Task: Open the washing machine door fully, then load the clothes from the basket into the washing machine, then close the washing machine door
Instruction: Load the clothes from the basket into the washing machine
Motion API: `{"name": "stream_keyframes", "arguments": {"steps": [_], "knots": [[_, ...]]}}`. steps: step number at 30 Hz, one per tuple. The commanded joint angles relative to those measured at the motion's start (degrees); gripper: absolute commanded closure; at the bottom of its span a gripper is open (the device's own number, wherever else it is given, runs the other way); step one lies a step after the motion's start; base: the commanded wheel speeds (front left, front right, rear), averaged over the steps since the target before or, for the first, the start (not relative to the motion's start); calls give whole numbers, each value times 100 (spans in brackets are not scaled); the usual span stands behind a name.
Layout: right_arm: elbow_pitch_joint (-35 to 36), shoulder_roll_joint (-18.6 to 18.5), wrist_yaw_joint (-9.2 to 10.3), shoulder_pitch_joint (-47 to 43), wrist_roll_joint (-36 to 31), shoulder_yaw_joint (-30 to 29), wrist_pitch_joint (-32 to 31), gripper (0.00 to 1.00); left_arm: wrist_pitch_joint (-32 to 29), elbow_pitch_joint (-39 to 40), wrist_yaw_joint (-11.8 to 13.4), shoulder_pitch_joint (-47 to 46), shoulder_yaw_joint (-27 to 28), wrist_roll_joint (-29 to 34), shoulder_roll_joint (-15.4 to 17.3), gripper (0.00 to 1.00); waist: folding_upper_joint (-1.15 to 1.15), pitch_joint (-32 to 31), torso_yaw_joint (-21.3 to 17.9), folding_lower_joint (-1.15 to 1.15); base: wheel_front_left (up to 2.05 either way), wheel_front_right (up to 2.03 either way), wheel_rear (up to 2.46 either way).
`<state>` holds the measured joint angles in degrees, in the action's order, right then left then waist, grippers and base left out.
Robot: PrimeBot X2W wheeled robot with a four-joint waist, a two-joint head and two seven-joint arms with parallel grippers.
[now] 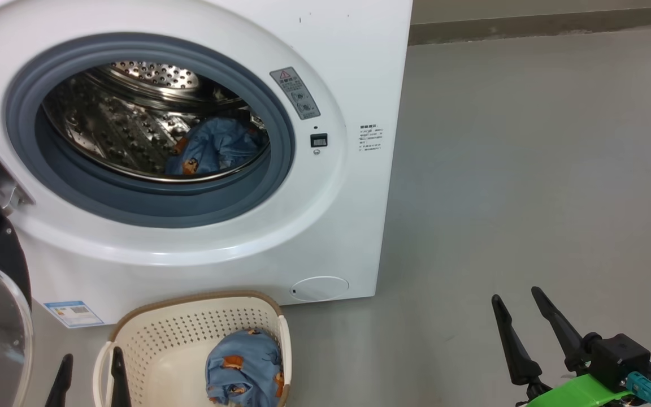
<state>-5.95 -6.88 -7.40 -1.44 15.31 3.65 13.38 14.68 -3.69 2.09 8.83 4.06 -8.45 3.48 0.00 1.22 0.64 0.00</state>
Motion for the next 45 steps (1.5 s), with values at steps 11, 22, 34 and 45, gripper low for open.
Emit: {"name": "stream_keyframes", "arguments": {"steps": [11, 22, 34, 45], "knots": [[200, -43, -9, 27, -109, 83, -30, 0, 32, 267, 120, 77, 127, -54, -8, 0, 0, -65, -15, 0, 0, 0, 0], [177, -42, -9, 3, -95, 46, -34, 0, 32, 261, 127, 70, 97, -60, -23, 0, 0, -68, 30, 0, 0, 0, 0], [198, -11, -9, 56, -81, 30, -23, 0, 32, 131, 94, -175, 17, -103, -36, 0, 0, 312, 57, 0, 0, 0, 0], [259, -1, -9, 357, -125, 54, 0, 0, 32, -447, -151, -1207, -56, -138, -38, 0, 0, 1349, -62, 0, 0, 0, 0]]}}
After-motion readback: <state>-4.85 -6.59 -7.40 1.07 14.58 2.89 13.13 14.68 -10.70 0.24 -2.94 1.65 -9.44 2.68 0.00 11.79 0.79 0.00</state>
